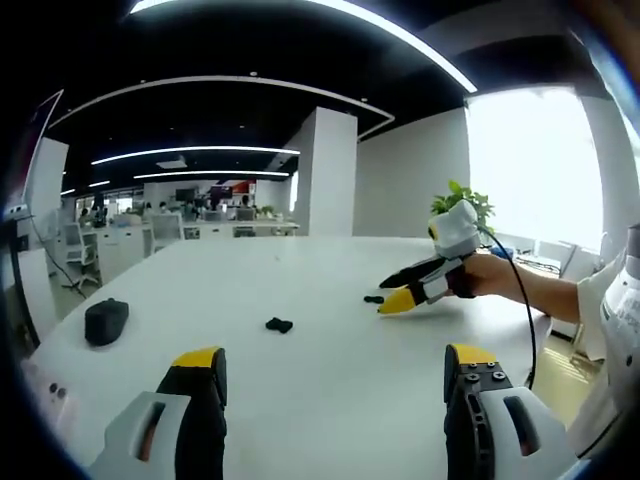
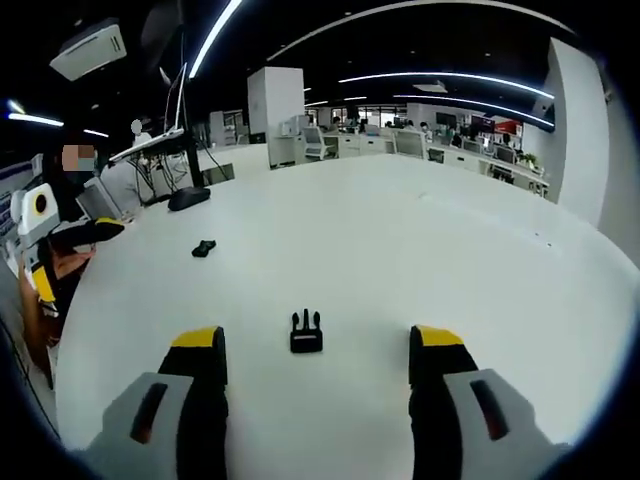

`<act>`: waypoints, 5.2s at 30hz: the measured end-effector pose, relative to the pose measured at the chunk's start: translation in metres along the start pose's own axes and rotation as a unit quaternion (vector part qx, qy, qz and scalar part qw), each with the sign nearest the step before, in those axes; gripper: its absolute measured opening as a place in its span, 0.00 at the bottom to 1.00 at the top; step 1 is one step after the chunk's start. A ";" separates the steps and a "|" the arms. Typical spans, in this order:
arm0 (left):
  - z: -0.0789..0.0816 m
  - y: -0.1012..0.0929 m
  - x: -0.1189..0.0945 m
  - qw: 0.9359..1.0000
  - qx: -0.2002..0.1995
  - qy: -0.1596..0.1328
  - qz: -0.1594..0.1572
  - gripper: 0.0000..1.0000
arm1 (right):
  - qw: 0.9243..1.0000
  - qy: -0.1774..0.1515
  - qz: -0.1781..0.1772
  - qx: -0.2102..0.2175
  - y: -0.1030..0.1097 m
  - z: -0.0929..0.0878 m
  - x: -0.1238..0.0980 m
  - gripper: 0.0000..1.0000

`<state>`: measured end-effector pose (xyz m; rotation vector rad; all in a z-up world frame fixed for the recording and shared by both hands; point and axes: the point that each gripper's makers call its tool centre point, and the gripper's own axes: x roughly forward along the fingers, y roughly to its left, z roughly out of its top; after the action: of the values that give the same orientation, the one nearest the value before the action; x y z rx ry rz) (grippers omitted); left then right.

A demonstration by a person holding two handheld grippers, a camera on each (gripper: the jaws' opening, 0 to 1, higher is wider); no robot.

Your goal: Snap the two parts of the plastic buckle together until the buckle closes and remains connected.

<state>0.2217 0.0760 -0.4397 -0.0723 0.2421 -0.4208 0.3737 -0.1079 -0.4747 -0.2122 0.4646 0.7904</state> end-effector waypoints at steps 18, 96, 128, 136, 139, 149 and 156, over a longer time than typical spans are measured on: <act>0.001 0.003 -0.001 1.000 -0.003 -0.002 0.001 0.91 | 1.000 -0.003 -0.006 -0.020 0.000 0.000 -0.001 0.37; -0.005 -0.005 -0.001 1.000 -0.003 0.011 -0.012 0.91 | 0.993 -0.031 0.114 -0.016 0.009 -0.006 -0.040 0.11; -0.007 -0.009 0.002 1.000 -0.001 0.016 -0.024 0.90 | 0.970 -0.041 0.182 -0.154 -0.002 -0.014 -0.053 0.11; -0.009 -0.009 0.002 1.000 -0.004 0.017 -0.024 0.90 | 0.960 -0.039 0.220 -0.166 -0.001 -0.013 -0.058 0.11; -0.009 -0.009 0.001 1.000 -0.004 0.016 -0.023 0.90 | 0.955 -0.034 0.235 -0.179 0.001 -0.015 -0.059 0.11; -0.010 -0.010 0.001 1.000 -0.005 0.016 -0.024 0.90 | 0.948 -0.018 0.250 -0.194 -0.002 -0.021 -0.058 0.11; -0.010 -0.012 0.003 1.000 -0.006 0.016 -0.027 0.90 | 0.943 -0.012 0.269 -0.196 -0.001 -0.024 -0.061 0.11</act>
<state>0.2168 0.0638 -0.4489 -0.0837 0.2737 -0.4744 0.3290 -0.1556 -0.4670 -0.4551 0.3388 1.4226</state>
